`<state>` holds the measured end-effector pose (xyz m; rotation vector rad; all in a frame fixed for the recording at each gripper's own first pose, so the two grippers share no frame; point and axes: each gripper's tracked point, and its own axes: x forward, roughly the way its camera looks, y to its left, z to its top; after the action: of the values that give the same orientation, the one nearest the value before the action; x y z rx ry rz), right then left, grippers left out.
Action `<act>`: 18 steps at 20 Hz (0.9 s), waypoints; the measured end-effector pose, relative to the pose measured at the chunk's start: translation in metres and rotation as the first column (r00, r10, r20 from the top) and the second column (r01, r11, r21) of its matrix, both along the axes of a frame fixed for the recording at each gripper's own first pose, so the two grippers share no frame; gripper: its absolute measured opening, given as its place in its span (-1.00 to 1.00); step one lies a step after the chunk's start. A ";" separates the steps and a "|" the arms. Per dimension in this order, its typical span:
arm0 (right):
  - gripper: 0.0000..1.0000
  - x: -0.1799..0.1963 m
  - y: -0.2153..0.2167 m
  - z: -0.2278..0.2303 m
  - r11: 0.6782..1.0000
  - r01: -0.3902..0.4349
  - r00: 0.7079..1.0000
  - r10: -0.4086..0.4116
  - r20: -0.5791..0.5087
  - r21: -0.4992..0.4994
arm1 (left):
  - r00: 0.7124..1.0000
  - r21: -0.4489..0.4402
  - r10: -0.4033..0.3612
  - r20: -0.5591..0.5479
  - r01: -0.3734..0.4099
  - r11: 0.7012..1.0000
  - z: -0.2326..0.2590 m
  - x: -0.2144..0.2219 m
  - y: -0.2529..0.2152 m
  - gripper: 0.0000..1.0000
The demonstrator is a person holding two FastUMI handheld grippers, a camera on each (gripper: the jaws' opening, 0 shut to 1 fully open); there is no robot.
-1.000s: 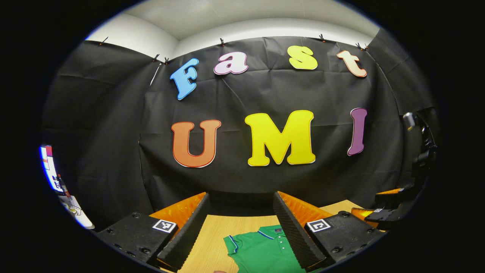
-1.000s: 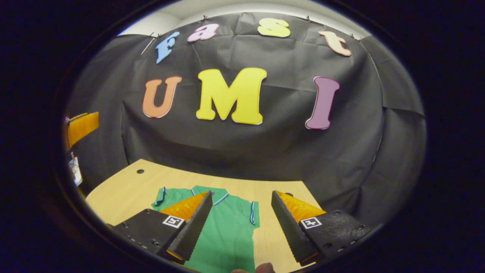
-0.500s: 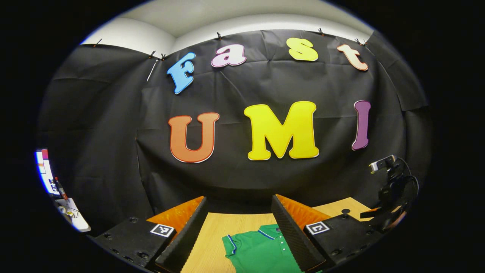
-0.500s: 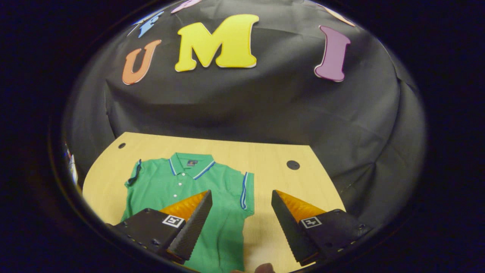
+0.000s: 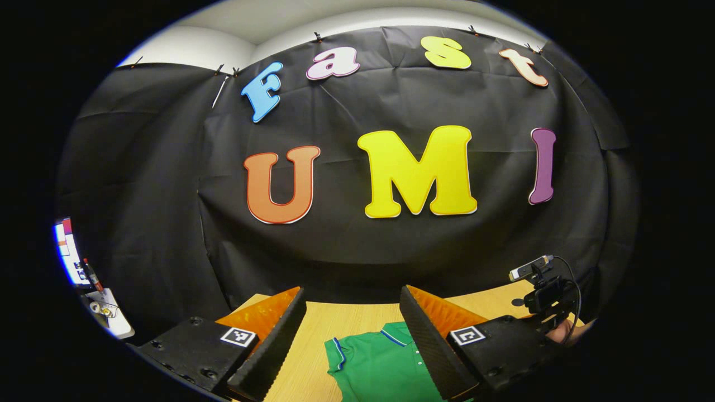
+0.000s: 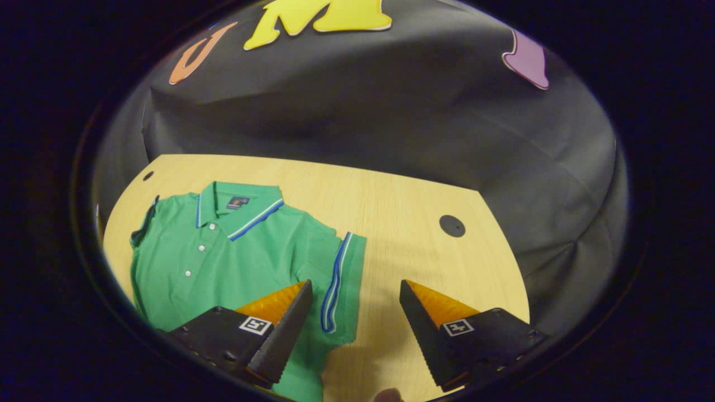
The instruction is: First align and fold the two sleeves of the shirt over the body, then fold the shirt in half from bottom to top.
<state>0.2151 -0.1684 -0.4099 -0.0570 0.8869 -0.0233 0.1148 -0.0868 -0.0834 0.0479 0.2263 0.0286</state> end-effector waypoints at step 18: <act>-0.99 0.008 0.006 -0.025 0.967 0.068 0.993 -0.043 -0.107 0.244 | 0.999 0.009 0.010 -0.047 -0.010 1.000 -0.014 0.005 -0.017 1.00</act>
<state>0.2229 -0.1621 -0.4352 0.2019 0.9868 0.0386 0.1203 -0.1034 -0.0976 0.0559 0.2732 0.0382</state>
